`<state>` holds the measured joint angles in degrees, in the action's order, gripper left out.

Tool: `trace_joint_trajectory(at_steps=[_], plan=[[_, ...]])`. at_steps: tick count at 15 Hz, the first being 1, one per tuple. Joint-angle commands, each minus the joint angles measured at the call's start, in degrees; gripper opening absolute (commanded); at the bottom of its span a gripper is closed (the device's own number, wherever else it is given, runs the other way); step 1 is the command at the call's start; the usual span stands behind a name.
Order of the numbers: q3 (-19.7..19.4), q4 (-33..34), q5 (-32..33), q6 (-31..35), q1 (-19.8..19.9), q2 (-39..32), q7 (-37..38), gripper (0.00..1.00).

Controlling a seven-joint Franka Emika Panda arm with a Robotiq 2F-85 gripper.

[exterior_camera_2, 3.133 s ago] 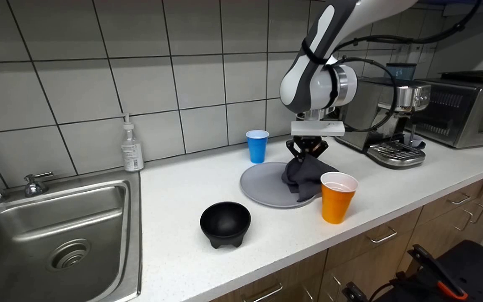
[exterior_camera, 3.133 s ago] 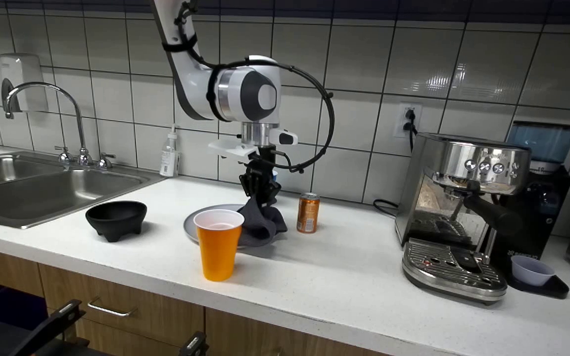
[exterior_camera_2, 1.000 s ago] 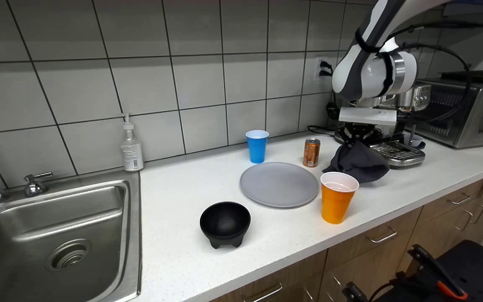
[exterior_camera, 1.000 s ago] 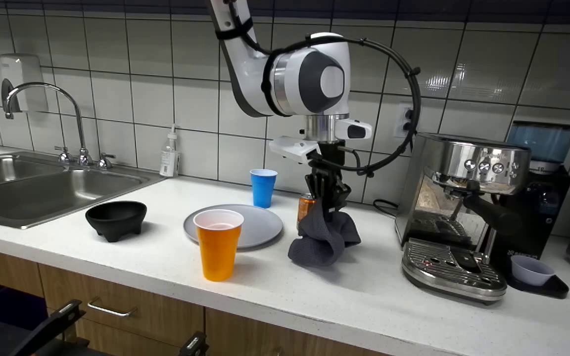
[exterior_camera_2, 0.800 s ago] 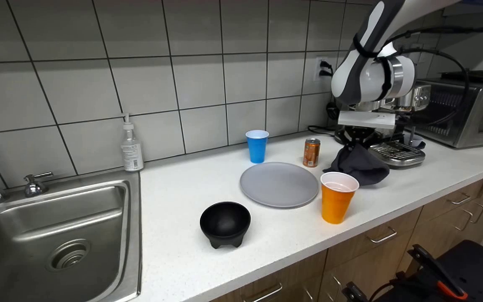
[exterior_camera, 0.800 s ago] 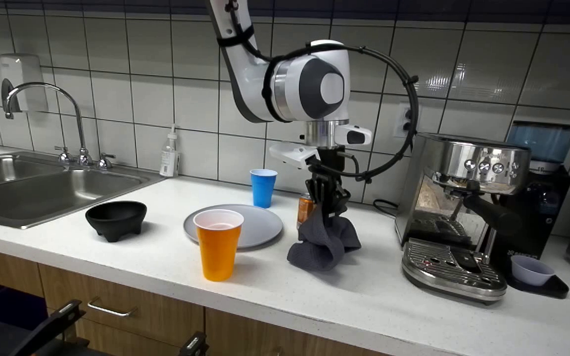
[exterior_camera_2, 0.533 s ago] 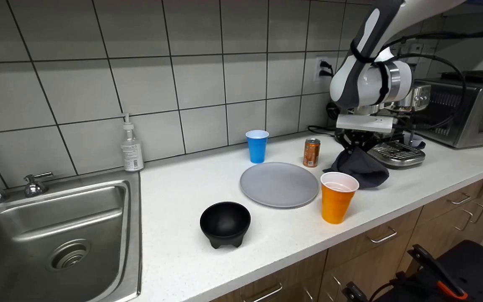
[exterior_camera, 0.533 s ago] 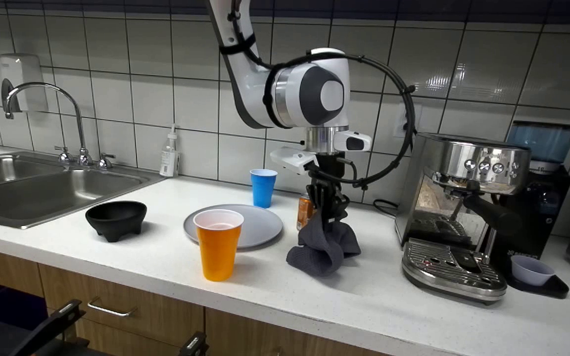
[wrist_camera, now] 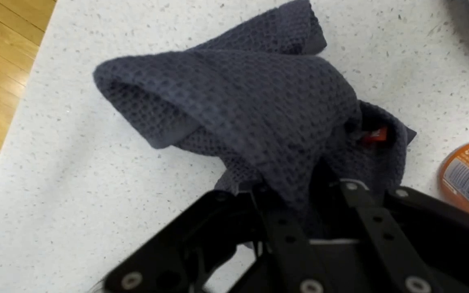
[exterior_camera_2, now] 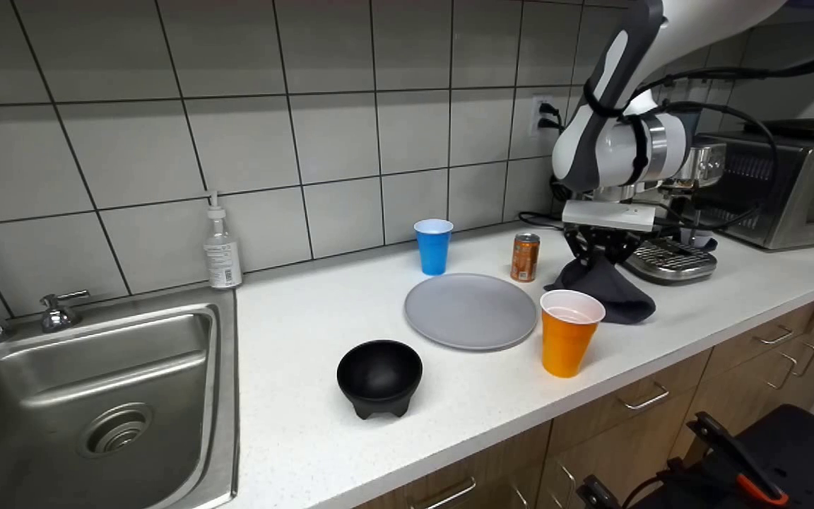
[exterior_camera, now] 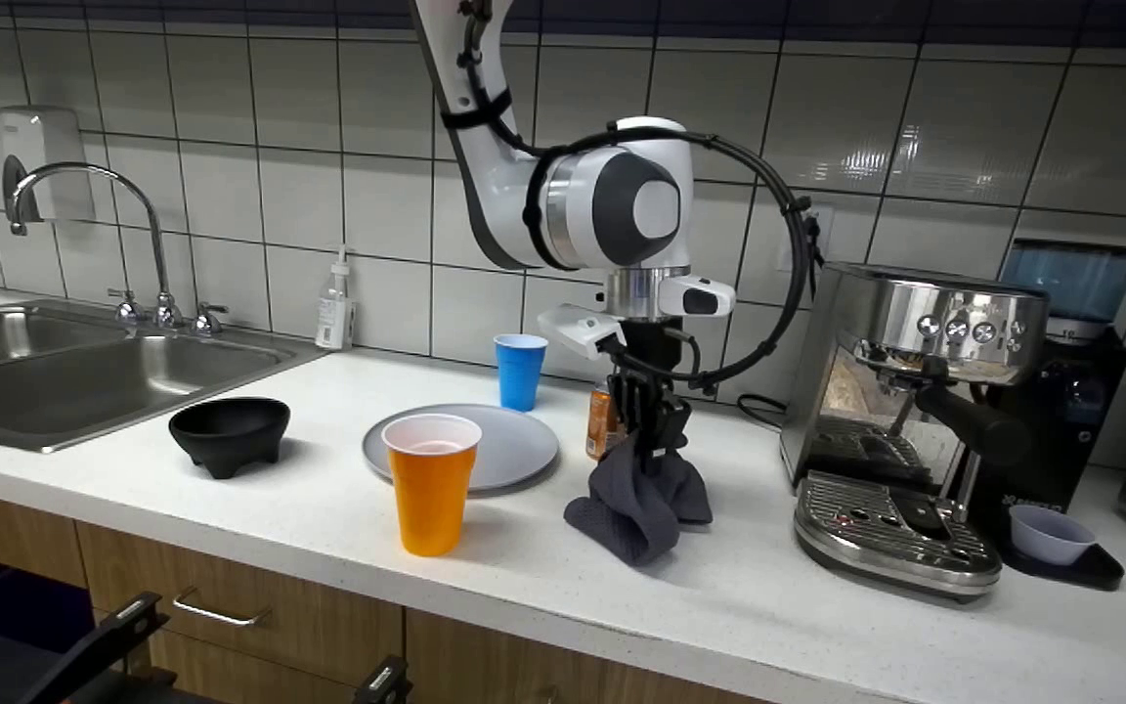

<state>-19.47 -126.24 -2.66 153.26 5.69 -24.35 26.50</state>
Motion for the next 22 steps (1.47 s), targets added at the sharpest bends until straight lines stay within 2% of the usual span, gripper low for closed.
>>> trace_joint_trajectory(at_steps=[1, 6, 16, 22], plan=[[0.18, 0.99, -0.63, -0.58, 0.40, 0.83, 0.55, 0.61], [0.17, 0.84, -0.01, -0.35, -0.10, 2.89, 0.34, 1.00], [1.39, -0.46, 2.07, -0.09, -3.43, 7.15, 0.48, 1.00], [4.33, -0.18, 1.21, -0.26, -5.27, 8.06, 0.50, 1.00]])
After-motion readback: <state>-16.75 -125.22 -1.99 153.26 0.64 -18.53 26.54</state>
